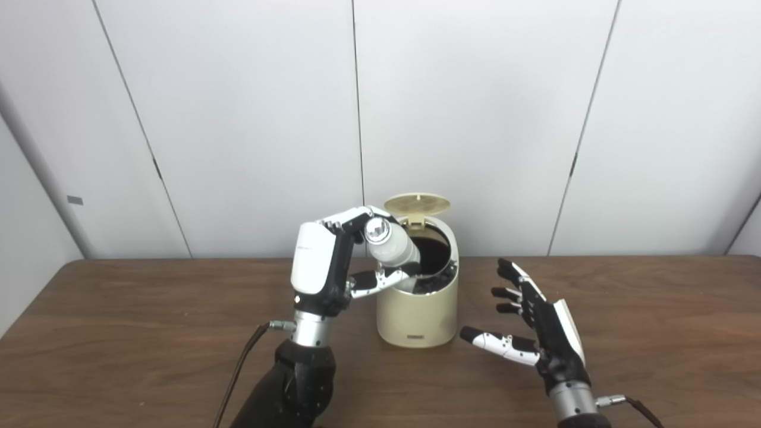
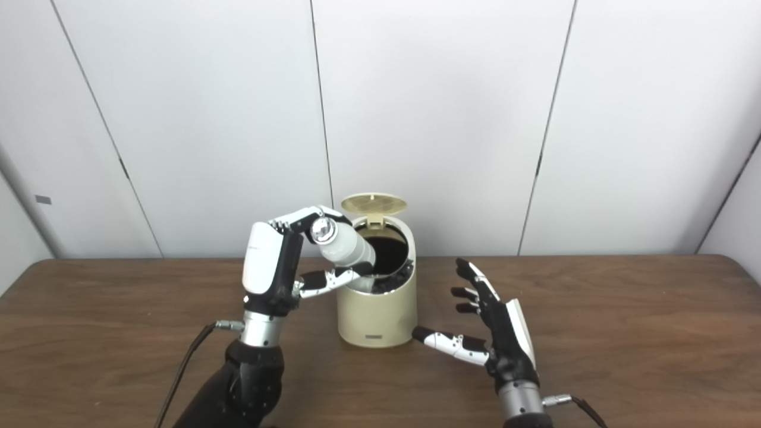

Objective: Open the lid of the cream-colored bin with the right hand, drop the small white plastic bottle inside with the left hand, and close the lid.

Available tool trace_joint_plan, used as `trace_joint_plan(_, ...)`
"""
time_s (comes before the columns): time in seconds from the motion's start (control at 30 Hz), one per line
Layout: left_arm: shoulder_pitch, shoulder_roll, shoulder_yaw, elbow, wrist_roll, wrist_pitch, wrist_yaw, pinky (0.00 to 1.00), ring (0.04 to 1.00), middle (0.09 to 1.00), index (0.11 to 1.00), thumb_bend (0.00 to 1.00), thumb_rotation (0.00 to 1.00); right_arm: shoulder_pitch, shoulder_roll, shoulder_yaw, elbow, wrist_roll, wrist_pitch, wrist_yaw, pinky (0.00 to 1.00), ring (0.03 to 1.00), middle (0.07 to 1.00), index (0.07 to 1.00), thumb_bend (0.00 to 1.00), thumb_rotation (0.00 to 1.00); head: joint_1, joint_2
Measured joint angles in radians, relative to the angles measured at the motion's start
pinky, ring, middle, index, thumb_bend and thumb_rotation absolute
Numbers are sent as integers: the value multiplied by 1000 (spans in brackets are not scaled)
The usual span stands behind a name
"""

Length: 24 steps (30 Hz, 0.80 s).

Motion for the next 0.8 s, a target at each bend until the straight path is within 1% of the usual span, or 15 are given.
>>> trace_joint_plan(0.1, -15, 3, -20, 39, 27, 0, 69, 314, 380, 465, 520, 501, 0, 0, 1, 1, -4, -1, 0, 0, 700, 787, 884, 879, 872, 314, 0, 3)
trace_joint_plan(0.23, -28, 5, -57, 85, 39, -2, 123, 321, 380, 463, 520, 501, 0, 0, 3, 2, -4, -3, 0, 0, 702, 786, 885, 880, 870, 309, 0, 5)
trace_joint_plan(0.33, -35, 7, -71, 109, 44, -3, 157, 329, 384, 462, 519, 501, 0, 0, 4, 3, -4, -3, 0, 0, 689, 778, 881, 876, 878, 316, -2, 6)
trace_joint_plan(0.53, -52, 11, -94, 139, 33, -3, 188, 335, 393, 465, 520, 502, 0, 0, 6, 5, -15, -4, 1, 0, 684, 780, 884, 874, 871, 295, -2, 6)
trace_joint_plan(0.8, -57, 10, -112, 160, -8, -4, 177, 338, 400, 475, 519, 502, 0, 0, 6, 5, -14, -4, 1, 1, 694, 781, 886, 873, 862, 291, -2, 14)
